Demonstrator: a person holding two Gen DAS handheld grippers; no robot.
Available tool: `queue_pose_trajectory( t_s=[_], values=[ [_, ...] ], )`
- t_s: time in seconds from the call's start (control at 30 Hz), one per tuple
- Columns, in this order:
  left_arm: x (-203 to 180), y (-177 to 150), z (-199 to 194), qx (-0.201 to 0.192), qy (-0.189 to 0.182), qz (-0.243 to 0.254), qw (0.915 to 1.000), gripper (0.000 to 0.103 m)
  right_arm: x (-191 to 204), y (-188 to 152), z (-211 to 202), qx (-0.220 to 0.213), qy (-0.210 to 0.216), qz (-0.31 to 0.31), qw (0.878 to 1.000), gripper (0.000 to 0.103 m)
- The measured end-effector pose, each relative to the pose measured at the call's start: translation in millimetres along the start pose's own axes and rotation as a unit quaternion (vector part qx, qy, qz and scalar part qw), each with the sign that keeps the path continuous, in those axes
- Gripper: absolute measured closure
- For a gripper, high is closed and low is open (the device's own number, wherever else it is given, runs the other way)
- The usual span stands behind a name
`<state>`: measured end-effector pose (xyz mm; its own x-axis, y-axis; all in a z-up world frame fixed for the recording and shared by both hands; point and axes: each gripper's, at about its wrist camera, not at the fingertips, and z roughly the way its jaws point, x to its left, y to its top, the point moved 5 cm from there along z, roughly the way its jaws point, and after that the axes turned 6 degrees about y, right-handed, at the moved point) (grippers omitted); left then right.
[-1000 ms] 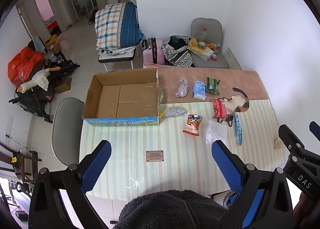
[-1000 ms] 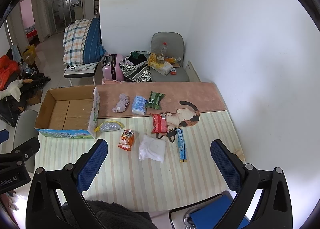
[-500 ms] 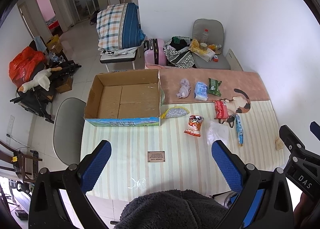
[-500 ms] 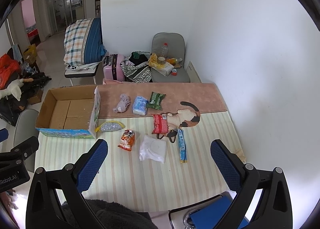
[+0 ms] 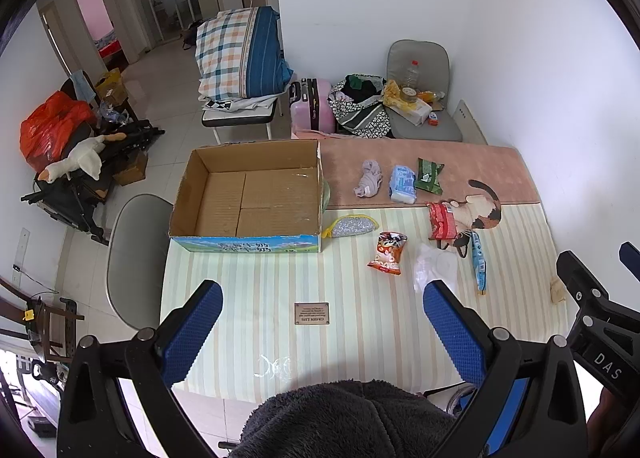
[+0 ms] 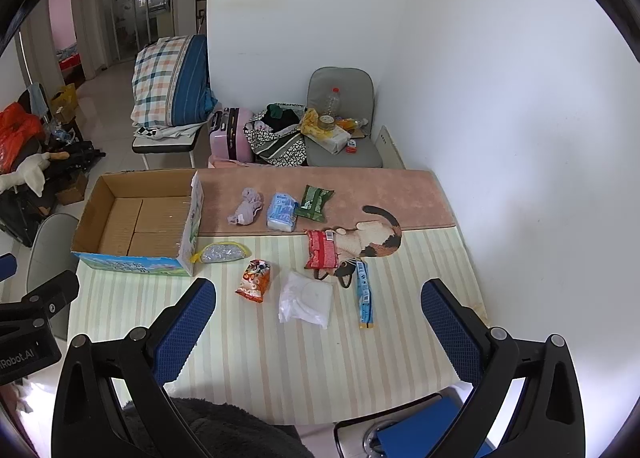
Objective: Organize soft objects
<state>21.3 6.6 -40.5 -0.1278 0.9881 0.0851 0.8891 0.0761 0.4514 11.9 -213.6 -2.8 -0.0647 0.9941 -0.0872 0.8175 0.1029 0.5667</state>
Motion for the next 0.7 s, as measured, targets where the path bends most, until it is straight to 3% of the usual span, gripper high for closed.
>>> queue_pose_trajectory(
  t_s=[0.7],
  values=[
    [-5.6, 0.9, -3.3, -0.001, 0.001, -0.002, 1.0, 0.0, -6.2, 0.1, -4.9, -0.011, 0.004, 0.007, 1.0, 0.0]
  ],
)
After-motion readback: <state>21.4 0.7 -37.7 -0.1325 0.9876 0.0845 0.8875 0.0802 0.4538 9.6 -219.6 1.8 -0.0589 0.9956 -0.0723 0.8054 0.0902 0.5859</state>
